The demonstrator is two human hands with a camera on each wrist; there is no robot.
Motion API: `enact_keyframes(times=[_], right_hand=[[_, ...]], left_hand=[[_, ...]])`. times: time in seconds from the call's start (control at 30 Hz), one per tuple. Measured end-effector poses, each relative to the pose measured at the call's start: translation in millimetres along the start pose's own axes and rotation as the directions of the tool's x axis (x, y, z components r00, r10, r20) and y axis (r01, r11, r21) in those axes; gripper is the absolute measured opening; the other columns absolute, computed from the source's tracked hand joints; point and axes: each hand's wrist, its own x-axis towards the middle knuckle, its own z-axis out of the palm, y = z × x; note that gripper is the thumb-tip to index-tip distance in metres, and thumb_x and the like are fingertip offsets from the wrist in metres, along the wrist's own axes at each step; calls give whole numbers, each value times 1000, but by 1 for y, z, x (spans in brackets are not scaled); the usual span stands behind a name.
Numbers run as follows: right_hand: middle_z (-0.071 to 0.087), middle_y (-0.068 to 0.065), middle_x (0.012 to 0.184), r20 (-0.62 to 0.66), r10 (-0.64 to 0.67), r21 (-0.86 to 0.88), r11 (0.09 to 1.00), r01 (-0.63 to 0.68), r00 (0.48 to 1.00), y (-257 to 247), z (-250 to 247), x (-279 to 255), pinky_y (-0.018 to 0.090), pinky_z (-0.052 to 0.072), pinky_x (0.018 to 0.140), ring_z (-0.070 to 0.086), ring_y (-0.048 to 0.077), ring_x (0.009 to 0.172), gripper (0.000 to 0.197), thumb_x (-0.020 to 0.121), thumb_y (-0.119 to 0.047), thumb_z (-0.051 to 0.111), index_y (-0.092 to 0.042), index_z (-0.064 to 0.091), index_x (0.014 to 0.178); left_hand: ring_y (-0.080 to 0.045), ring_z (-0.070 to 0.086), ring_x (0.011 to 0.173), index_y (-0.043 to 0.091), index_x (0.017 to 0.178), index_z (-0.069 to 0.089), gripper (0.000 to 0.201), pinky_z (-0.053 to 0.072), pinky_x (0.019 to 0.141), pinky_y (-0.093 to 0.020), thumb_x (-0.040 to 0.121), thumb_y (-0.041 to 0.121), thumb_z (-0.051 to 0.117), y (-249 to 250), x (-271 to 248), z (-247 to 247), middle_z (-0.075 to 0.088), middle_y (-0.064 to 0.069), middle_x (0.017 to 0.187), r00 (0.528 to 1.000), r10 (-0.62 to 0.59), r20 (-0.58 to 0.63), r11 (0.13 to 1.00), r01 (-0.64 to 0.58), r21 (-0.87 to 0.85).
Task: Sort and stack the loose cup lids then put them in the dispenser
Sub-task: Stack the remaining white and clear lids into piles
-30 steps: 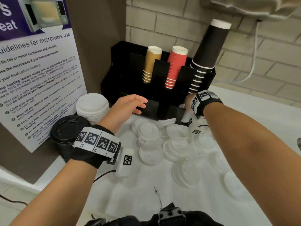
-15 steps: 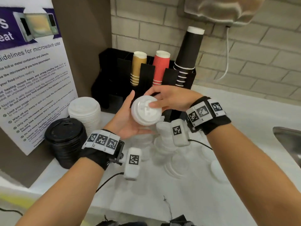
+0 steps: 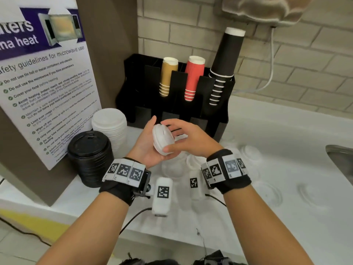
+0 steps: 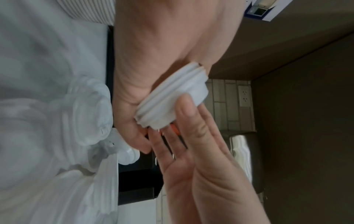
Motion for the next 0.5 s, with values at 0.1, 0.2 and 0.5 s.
enact_keyframes(times=[0.1,0.2,0.5], right_hand=[[59,-12,121,-3,12,7,1000,-12,1000,3,6,-3,27,46,98,54,3,113,69,73,-23,81,-28,50,135],[57,-12,126,15,-9,7,1000,9,1000,7,8,0,13,45,92,53,2,114,61,81,-27,74,-29,49,137],[61,2,117,92,421,-452,825,-339,902,36,19,-5,36,39,104,48,24,116,15,90,-27,59,-27,73,84]], left_hand=[[-23,72,95,17,120,64,58,57,69,-37,93,62,40,-3,-1,-2,72,-7,114,999,11,-34,998,-9,69],[-15,70,75,16,95,72,33,53,62,-29,90,43,53,0,-4,-3,73,-3,91,996,70,-48,989,-63,134],[-19,49,71,17,82,50,20,40,63,-26,88,36,54,28,-3,-19,47,-6,80,929,236,-286,971,-218,94]])
